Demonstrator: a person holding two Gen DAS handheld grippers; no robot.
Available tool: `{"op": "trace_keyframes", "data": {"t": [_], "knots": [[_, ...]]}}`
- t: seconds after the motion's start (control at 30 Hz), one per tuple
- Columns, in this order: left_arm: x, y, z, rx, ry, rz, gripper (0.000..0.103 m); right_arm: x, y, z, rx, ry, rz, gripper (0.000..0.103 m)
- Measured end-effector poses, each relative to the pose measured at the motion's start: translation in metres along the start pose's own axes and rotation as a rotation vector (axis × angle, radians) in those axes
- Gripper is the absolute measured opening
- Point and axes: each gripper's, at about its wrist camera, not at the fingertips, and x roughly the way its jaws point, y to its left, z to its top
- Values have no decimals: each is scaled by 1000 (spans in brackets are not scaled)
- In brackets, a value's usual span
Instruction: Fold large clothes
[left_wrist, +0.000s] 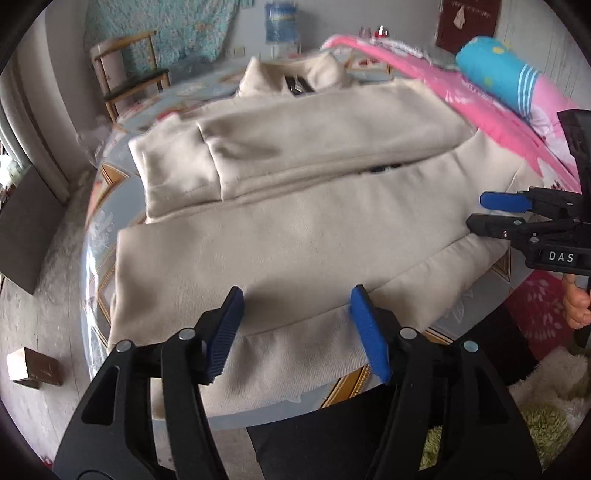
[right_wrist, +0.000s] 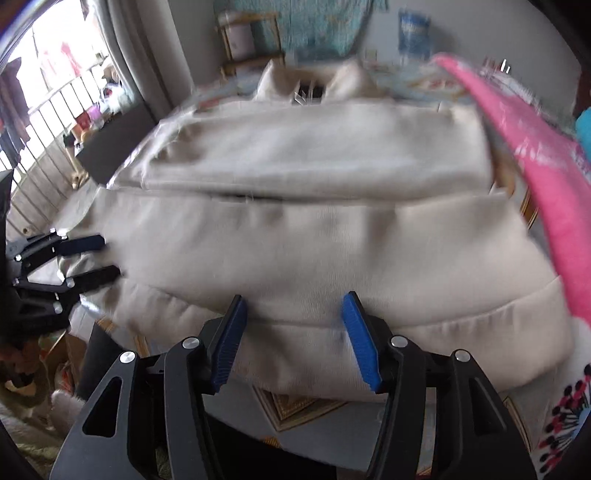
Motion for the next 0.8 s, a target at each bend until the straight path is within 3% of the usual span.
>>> {"op": "trace_keyframes", "data": {"t": [0.17, 0.4, 0.53, 0.8], "knots": [[-18, 3, 12, -9, -57, -44, 60, -20, 14, 17, -1, -82, 67, 54], [12, -16, 19, 11, 3, -73, 64, 25, 36, 16, -45, 8, 83, 76], [9, -11, 24, -18, -6, -91, 65, 10, 30, 23, -16, -3, 95, 77], [-4, 13, 61, -39, -61, -32, 66, 0, 7, 60, 91, -16, 151, 77]]}}
